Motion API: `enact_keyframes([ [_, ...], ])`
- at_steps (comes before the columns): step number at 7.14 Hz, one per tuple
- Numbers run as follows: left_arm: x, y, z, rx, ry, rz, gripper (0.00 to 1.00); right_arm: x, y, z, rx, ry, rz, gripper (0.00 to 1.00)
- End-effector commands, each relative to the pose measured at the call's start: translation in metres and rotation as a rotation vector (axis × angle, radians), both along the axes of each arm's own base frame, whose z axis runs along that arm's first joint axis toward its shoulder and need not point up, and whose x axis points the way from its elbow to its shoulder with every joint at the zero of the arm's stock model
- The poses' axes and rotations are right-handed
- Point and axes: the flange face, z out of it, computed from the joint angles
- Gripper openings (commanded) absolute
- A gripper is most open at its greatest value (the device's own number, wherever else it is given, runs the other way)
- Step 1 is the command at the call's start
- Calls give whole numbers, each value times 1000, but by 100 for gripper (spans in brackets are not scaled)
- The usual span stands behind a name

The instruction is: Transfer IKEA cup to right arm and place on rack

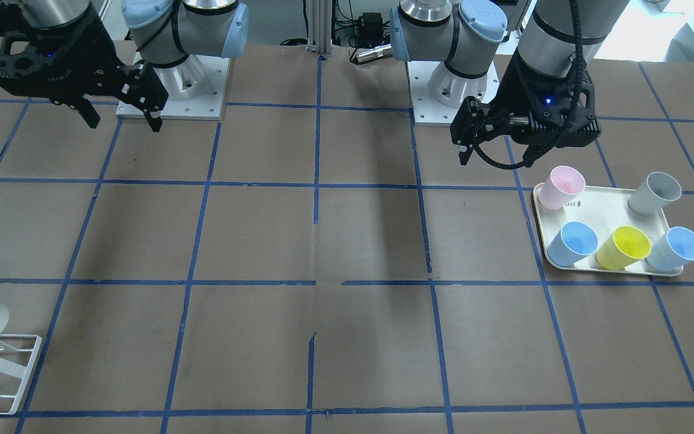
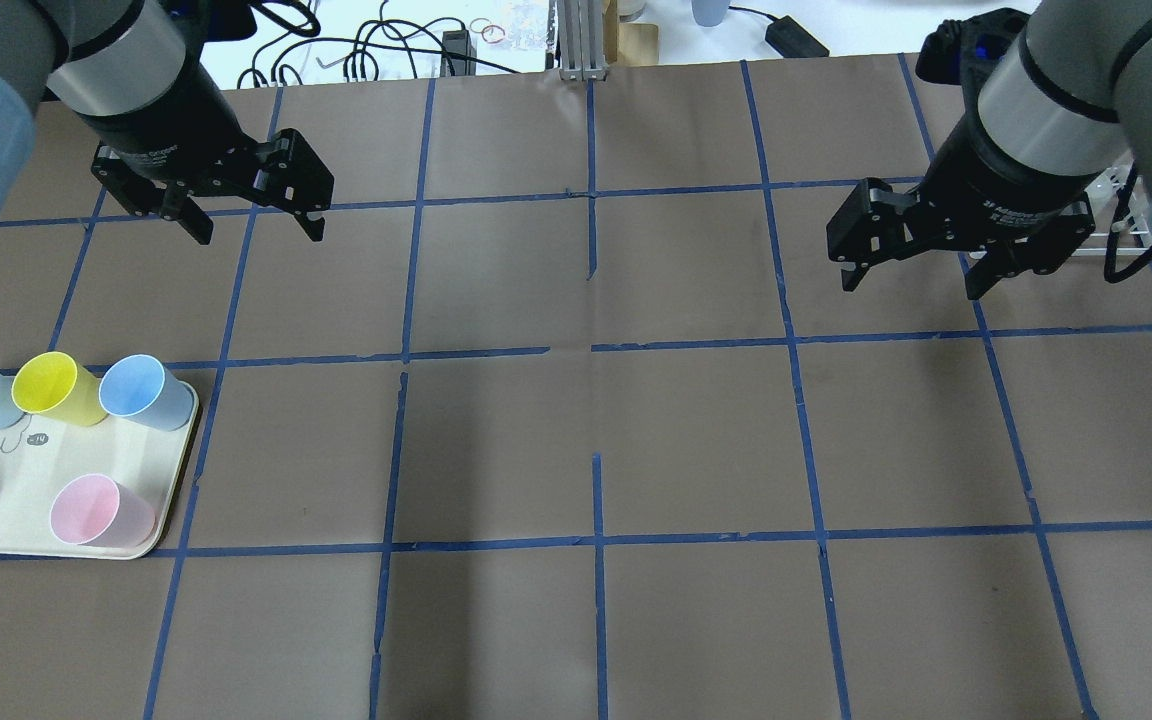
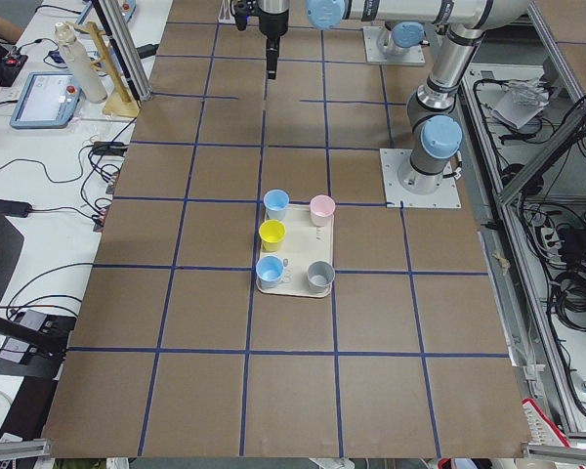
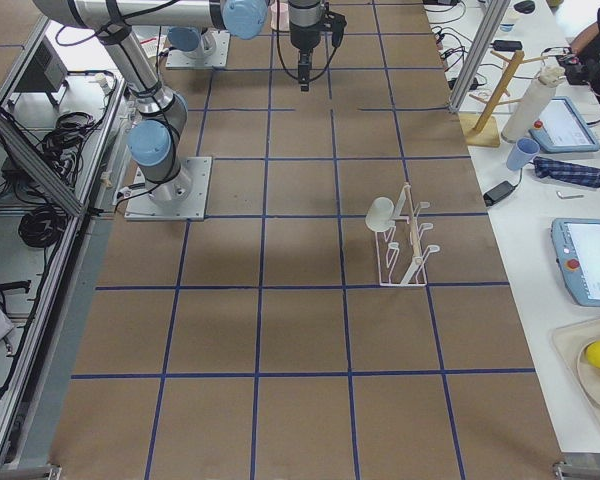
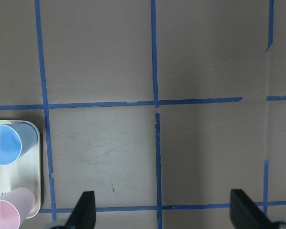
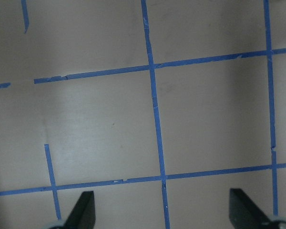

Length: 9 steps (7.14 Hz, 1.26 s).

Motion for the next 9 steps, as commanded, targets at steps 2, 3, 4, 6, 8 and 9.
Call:
enact_keyframes([
  [2, -3, 1, -2, 6, -7, -1, 100, 5, 21, -6, 13, 10, -2, 100],
  [3, -4, 1, -2, 6, -5, -2, 100, 5, 19, -9, 18, 11, -2, 100],
  [4, -7, 3, -2, 7, -1, 4, 100, 5, 17, -10, 18, 8, 0, 100],
  [6, -9, 15, -13, 18, 3, 18, 100, 5, 17, -10, 19, 13, -2, 100],
  [8, -9, 16, -12, 15, 3, 18, 100, 4, 17, -10, 19, 13, -4, 100],
  [9, -9, 15, -10, 12, 5, 17, 100, 5, 18, -10, 19, 11, -2, 100],
])
